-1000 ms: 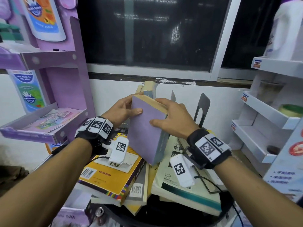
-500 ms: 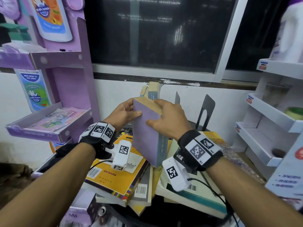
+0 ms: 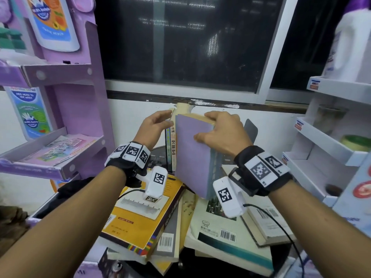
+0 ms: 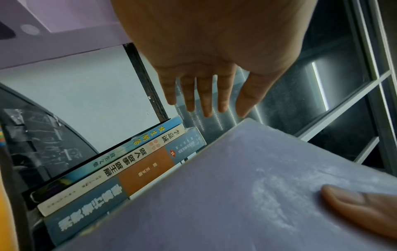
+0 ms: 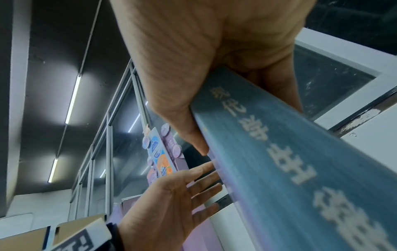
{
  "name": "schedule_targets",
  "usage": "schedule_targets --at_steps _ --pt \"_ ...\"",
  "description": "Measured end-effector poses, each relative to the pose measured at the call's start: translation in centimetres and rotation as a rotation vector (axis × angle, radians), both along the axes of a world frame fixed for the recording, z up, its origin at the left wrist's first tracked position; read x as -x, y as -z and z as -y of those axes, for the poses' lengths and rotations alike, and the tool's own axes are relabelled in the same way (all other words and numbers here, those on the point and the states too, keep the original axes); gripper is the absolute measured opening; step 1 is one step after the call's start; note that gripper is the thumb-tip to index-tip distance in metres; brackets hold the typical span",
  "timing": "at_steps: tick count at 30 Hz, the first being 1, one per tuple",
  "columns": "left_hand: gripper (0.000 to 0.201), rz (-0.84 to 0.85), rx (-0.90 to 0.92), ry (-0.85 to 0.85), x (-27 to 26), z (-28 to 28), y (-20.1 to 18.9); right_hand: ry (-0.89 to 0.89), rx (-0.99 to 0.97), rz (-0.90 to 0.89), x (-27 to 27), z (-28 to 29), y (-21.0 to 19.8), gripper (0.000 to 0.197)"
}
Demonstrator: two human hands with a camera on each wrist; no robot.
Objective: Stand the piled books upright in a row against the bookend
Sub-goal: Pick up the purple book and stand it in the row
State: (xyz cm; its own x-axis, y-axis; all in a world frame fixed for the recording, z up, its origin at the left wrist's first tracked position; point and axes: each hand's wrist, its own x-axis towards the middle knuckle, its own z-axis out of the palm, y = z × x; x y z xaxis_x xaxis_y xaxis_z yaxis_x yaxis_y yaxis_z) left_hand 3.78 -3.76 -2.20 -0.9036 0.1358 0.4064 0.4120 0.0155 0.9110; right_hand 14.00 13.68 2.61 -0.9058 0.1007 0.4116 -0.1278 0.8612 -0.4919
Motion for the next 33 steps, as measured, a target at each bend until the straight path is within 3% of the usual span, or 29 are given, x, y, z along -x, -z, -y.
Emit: schedule_targets --at_steps 5,11,14,18,28,33 --pt "0.038 -0.013 0.150 -0.098 2.2 -0.8 0.2 0.092 -0.016 0.006 1.5 -1.9 0.0 0.070" --pt "0.050 -0.069 0.358 -0.167 3.7 -2.4 0.0 0.146 -0.031 0.024 3.7 -2.7 0.4 0.047" --pt "0.054 -0.091 0.407 -0.169 4.8 -2.9 0.3 0.158 -0.032 0.037 5.3 -2.7 0.8 0.046" --pt "0.055 -0.114 0.424 -0.154 6.5 -3.3 0.9 0.184 -0.048 0.040 8.1 -2.4 1.3 0.049" --pt "0.049 -0.200 0.378 -0.161 8.8 -3.3 3.1 0.249 -0.003 -0.011 14.6 -1.6 3.0 0.025" --pt "0.052 -0.244 0.321 -0.168 9.1 -3.3 3.8 0.261 0.049 -0.035 16.1 -1.0 4.5 0.029"
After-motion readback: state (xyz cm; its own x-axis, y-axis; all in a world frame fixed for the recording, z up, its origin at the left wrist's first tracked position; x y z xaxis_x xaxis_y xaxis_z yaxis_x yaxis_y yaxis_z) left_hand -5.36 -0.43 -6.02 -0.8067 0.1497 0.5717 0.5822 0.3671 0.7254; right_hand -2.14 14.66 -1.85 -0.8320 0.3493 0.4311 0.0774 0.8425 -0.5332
